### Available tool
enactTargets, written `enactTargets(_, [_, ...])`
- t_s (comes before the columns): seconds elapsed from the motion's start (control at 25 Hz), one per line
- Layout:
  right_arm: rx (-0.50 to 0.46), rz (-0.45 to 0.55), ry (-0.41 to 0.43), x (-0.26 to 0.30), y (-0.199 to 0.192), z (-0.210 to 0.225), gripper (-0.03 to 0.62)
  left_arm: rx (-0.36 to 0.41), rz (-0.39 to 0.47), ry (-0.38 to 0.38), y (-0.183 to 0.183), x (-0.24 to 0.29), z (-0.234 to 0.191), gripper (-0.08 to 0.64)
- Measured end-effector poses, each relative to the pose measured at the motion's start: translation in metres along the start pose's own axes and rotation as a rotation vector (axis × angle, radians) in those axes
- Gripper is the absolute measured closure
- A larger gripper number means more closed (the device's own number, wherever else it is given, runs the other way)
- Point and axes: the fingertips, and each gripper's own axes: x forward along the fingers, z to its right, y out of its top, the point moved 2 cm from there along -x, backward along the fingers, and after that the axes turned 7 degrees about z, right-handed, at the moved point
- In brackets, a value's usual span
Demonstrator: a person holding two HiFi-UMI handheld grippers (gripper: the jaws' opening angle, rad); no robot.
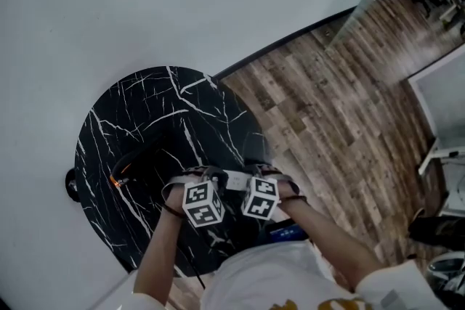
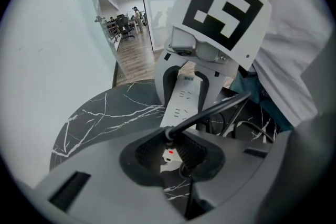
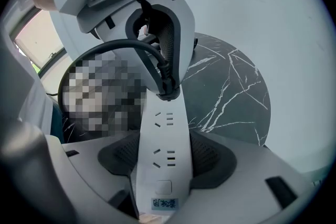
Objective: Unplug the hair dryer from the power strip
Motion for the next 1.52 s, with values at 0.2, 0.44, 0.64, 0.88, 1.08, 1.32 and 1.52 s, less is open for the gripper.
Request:
enactTargets(0.2, [-0.001,-0.023,-0.001,0.0007,0.001,-0.0001,0.325,0.052,-0.02,0.082,-0.0002,-0.0021,0.0022,0.502])
enactTargets(0.44, [-0.009,-0.021,0.0,0.0008,0.0006,0.0003,0.325,-0.007,-0.042,0.034,-0.0019,0.0002,0.0016,0.503])
enactTargets(0.64, [-0.01,-0.024,0.003,0.0022,0.0013,0.0011,0.325,-0.045,-0.103,-0.123,-0.0029,0.0019,-0.0026,0.502])
enactTargets(0.88, [0.0,-0.031,-0.001,0.003,0.0013,0.0013,0.325,-0.007,-0.108,-0.055,-0.001,0.0006,-0.0027,0.503])
enactTargets(1.08, [0.0,-0.041,-0.004,0.0046,0.0022,0.0003,0.325,0.004,-0.122,0.035,-0.0025,0.0006,-0.0004,0.505])
enactTargets(1.32, [-0.002,-0.053,0.0,0.0041,0.0019,0.0004,0.325,-0.07,-0.123,-0.046,-0.0049,0.003,-0.0009,0.503])
enactTargets(1.52, [0.009,-0.052,-0.007,0.0043,0.0017,0.0013,0.325,-0.1,-0.12,-0.101,-0.0031,0.0019,-0.0038,0.503])
